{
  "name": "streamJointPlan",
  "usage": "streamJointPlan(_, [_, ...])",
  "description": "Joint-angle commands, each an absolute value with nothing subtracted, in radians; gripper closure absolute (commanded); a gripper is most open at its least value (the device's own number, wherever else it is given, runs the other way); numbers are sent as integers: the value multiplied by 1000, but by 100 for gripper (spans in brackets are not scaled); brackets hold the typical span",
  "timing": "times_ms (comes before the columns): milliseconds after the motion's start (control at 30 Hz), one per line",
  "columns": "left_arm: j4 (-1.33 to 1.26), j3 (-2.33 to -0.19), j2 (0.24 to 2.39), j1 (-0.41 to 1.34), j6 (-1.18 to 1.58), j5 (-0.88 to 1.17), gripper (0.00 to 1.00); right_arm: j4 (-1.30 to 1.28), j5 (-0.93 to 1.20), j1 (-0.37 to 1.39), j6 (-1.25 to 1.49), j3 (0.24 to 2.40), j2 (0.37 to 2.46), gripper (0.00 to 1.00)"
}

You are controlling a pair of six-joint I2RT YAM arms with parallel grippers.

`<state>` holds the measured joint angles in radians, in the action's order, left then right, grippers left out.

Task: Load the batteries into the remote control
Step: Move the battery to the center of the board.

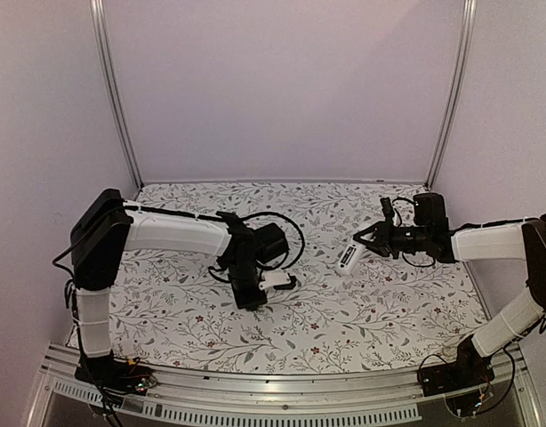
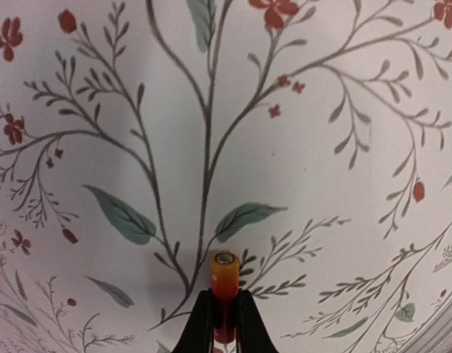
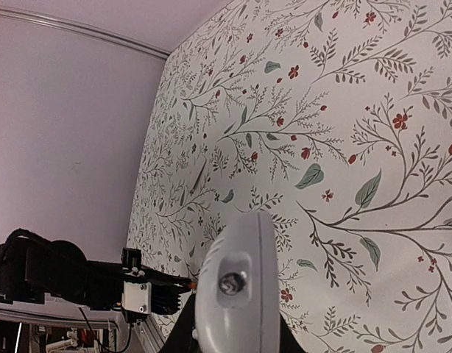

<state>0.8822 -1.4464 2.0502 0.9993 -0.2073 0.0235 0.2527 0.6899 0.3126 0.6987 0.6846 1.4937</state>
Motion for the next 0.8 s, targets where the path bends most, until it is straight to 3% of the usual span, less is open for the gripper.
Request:
streamJointPlan(0, [935,-1390,1953,914,-469,68,97,261,708,307,690,688,1479,100])
streamJointPlan(467, [961,-1463,2064,864,-670,122,92,264,724,307,696,706,1499,100])
streamJointPlan(600, [957,-1463,2059,865,-653,109,78,263,728,307,697,706,1500,100])
streamJointPlan(767, [949,-1474,2004,867,-605,90,52,262,726,308,696,711,1504,100])
